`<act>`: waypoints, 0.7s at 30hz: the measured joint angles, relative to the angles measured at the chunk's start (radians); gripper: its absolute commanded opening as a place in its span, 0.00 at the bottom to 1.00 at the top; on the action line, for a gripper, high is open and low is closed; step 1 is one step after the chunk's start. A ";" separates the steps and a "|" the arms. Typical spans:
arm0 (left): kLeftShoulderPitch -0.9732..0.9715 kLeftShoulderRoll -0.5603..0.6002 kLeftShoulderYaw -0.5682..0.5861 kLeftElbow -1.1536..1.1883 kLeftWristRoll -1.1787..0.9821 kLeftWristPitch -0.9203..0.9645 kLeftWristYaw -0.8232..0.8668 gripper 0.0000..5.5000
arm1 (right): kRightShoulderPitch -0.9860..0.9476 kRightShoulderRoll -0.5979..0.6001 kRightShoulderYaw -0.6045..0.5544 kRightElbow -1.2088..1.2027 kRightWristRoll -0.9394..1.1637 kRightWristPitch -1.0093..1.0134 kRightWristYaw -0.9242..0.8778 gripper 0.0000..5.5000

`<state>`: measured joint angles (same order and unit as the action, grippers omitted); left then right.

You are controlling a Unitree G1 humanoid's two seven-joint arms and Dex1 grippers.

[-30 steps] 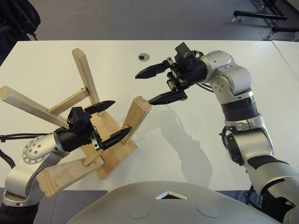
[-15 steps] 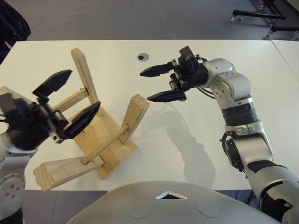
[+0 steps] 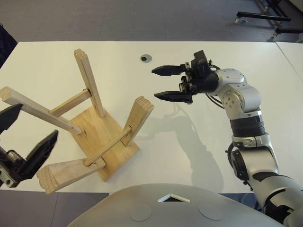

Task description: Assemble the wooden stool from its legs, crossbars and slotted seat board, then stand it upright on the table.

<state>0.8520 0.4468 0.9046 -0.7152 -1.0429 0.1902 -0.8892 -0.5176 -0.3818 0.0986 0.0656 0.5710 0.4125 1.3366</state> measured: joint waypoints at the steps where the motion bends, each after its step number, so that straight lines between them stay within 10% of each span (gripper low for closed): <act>1: -0.003 -0.002 -0.024 0.033 0.037 -0.002 0.008 0.98 | 0.004 0.004 0.000 -0.006 0.000 0.000 -0.007 0.75; 21: -0.193 0.059 -0.537 0.445 0.798 0.012 0.230 0.98 | 0.037 0.030 0.011 -0.015 0.000 -0.035 -0.043 0.75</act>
<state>0.6590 0.5060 0.3679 -0.2702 -0.2449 0.2022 -0.6595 -0.4811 -0.3514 0.1097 0.0503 0.5706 0.3776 1.2940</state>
